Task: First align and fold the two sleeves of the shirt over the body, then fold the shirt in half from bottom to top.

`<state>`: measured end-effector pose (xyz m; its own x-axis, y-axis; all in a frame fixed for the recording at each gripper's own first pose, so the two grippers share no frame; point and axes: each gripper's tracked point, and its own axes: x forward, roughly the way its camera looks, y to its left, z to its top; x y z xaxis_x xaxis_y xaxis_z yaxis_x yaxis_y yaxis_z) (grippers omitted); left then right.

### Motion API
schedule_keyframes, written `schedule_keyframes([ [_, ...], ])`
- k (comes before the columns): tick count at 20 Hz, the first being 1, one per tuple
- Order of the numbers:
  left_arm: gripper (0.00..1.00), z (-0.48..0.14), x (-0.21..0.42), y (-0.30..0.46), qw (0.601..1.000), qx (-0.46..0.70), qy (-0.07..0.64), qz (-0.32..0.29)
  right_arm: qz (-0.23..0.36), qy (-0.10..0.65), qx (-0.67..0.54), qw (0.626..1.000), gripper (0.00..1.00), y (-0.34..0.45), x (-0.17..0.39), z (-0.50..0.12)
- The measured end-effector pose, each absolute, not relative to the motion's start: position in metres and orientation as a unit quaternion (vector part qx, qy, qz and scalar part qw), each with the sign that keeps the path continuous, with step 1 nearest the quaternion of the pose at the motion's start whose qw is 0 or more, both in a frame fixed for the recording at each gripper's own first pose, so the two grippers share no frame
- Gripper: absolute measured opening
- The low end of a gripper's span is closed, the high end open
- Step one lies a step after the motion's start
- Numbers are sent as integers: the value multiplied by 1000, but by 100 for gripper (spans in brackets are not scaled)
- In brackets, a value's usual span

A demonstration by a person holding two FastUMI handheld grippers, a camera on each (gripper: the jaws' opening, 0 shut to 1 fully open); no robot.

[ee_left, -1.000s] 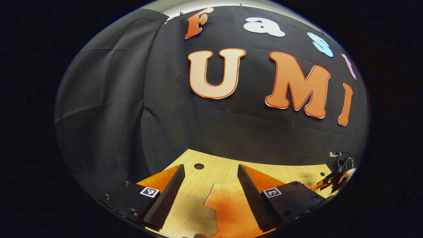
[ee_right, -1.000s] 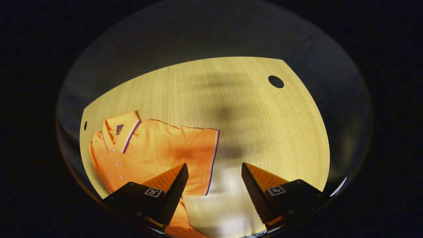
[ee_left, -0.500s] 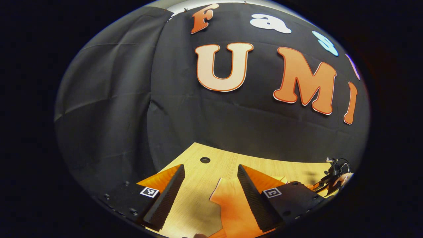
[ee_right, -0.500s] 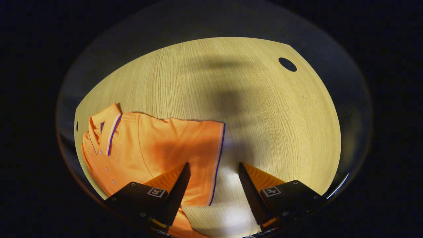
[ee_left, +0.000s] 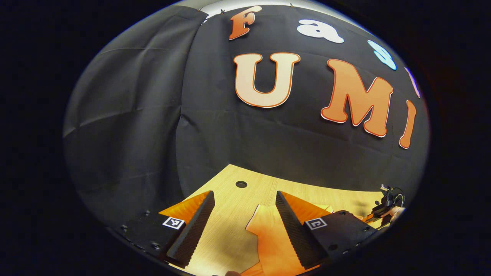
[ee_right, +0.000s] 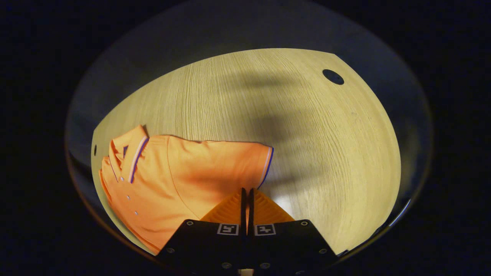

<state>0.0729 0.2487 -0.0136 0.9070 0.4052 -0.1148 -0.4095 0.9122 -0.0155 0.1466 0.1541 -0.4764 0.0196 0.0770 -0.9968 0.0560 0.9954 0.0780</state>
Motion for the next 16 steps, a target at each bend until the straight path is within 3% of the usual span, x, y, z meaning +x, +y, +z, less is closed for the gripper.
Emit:
schedule_keyframes([
  [6,98,1,76,270,983,-15,49,174,3,658,64,750,1,179,159,-423],
  [16,98,24,62,327,991,-9,38,126,63,610,21,790,0,288,151,-347],
])
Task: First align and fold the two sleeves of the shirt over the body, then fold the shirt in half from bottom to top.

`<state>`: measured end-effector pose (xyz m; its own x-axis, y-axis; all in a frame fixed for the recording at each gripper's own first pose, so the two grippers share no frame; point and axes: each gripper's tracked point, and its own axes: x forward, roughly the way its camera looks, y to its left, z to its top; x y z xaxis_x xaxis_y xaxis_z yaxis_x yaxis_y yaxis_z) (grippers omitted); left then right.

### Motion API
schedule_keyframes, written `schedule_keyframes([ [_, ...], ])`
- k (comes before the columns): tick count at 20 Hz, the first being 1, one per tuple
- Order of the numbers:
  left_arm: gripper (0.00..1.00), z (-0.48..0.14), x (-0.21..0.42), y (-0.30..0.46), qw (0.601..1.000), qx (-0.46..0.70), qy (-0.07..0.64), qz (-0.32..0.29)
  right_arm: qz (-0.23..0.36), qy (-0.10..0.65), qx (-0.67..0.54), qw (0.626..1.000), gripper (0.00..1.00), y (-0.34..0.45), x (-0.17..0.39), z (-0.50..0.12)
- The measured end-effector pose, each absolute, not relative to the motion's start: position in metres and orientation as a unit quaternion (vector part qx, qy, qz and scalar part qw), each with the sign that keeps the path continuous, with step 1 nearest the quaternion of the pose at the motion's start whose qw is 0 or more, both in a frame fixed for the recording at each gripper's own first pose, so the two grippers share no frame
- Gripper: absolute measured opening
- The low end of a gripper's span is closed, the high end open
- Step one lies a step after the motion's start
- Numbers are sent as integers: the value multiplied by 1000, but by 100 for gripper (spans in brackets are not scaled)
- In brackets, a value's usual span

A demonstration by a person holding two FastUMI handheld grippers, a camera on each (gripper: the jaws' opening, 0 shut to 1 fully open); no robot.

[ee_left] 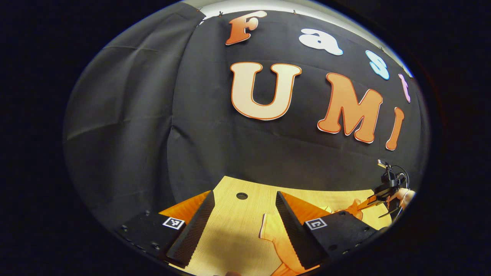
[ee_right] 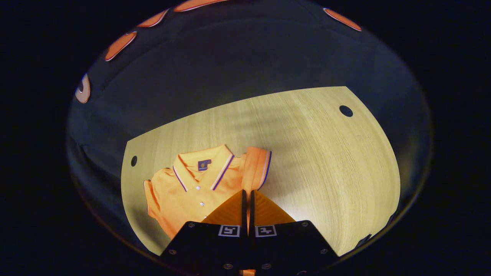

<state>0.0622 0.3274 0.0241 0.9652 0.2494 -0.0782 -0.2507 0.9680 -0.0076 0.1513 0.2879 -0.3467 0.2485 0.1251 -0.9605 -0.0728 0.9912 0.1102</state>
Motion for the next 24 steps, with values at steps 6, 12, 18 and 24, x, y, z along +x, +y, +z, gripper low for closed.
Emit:
schedule_keyframes([
  [6,98,22,49,365,991,-15,45,128,96,609,-2,787,1,344,135,-341],
  [12,98,11,40,393,989,-13,61,137,110,614,-5,782,1,380,122,-356],
  [18,98,-3,39,404,987,-14,76,139,125,622,1,773,2,407,110,-371],
  [24,98,-9,38,408,986,-20,85,144,154,620,30,769,14,434,108,-376],
])
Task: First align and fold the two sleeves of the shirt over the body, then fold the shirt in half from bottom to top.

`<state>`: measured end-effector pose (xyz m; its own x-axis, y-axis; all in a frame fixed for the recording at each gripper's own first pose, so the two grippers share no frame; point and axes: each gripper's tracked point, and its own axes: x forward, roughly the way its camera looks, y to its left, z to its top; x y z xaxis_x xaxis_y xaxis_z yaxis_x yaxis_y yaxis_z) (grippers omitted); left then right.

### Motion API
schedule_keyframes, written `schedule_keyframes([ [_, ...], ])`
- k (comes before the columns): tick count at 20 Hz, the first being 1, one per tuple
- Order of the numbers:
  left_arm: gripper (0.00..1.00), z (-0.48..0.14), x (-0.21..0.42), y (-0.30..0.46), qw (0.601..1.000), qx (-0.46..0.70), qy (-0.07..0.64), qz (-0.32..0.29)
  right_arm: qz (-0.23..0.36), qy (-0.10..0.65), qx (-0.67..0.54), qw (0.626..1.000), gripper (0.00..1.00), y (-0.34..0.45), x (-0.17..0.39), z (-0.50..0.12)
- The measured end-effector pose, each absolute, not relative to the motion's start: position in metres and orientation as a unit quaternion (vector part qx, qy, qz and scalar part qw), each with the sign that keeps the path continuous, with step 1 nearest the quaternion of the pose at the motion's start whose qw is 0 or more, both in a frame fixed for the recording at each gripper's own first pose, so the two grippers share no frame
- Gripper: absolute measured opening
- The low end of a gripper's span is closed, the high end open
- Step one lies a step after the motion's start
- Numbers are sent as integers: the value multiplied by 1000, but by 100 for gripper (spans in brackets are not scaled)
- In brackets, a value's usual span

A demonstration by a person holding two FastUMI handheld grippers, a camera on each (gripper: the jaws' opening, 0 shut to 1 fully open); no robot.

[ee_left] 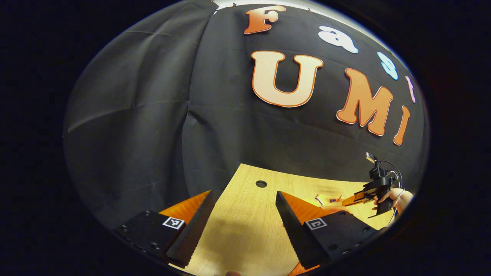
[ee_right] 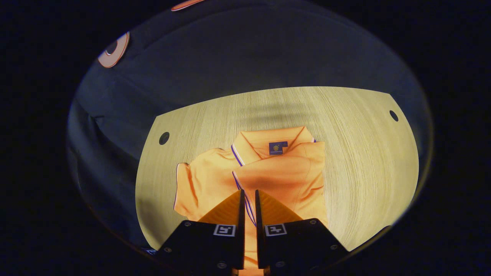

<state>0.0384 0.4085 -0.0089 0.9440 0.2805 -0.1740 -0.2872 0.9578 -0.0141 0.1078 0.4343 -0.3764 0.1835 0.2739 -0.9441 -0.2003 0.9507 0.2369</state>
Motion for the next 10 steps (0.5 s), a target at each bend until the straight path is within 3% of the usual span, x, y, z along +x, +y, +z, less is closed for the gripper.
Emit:
schedule_keyframes([
  [1,98,-11,39,408,986,-21,86,144,158,618,27,769,29,434,105,-376],
  [2,98,-10,40,407,985,-22,87,144,161,616,20,771,55,432,106,-376],
  [5,98,-12,44,401,985,-19,90,144,162,602,1,782,100,426,106,-374],
  [10,98,-15,60,376,987,-14,99,123,153,583,13,798,99,409,114,-358],
])
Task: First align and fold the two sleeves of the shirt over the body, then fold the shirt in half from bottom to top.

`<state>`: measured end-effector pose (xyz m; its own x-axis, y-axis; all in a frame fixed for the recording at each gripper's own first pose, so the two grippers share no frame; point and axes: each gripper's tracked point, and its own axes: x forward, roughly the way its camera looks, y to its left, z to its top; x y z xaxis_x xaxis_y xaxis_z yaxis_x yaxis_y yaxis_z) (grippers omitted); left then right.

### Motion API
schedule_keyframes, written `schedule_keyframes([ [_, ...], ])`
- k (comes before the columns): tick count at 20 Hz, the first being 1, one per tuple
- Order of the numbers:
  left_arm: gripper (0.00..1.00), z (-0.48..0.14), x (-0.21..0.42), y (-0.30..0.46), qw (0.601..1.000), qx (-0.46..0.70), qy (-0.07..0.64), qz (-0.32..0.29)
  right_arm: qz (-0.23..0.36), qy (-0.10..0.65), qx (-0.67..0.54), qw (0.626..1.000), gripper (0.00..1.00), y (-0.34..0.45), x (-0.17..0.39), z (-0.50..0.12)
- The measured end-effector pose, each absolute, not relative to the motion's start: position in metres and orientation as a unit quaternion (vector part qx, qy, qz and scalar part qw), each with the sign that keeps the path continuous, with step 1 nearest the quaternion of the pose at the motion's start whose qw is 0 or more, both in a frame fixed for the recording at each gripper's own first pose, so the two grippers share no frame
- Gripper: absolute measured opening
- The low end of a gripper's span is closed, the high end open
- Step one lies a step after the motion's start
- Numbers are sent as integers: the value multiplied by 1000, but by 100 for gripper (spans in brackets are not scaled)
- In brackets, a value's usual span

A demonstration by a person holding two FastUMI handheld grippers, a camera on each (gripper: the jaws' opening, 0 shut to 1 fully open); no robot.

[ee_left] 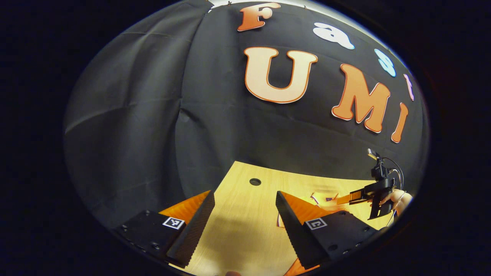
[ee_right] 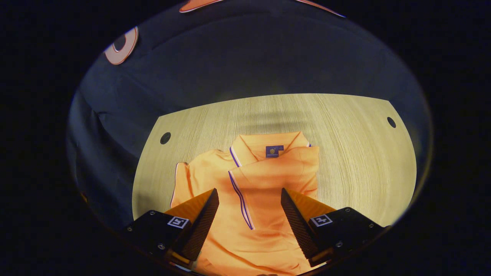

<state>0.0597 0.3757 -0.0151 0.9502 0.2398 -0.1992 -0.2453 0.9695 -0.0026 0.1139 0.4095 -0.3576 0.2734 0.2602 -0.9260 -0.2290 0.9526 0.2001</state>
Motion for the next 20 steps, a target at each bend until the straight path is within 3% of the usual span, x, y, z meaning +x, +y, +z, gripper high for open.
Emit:
schedule_keyframes([
  [11,98,-47,137,292,984,49,165,41,153,482,42,862,99,351,141,-269],
  [20,98,-116,201,251,952,71,297,2,159,403,31,901,99,288,163,-218],
])
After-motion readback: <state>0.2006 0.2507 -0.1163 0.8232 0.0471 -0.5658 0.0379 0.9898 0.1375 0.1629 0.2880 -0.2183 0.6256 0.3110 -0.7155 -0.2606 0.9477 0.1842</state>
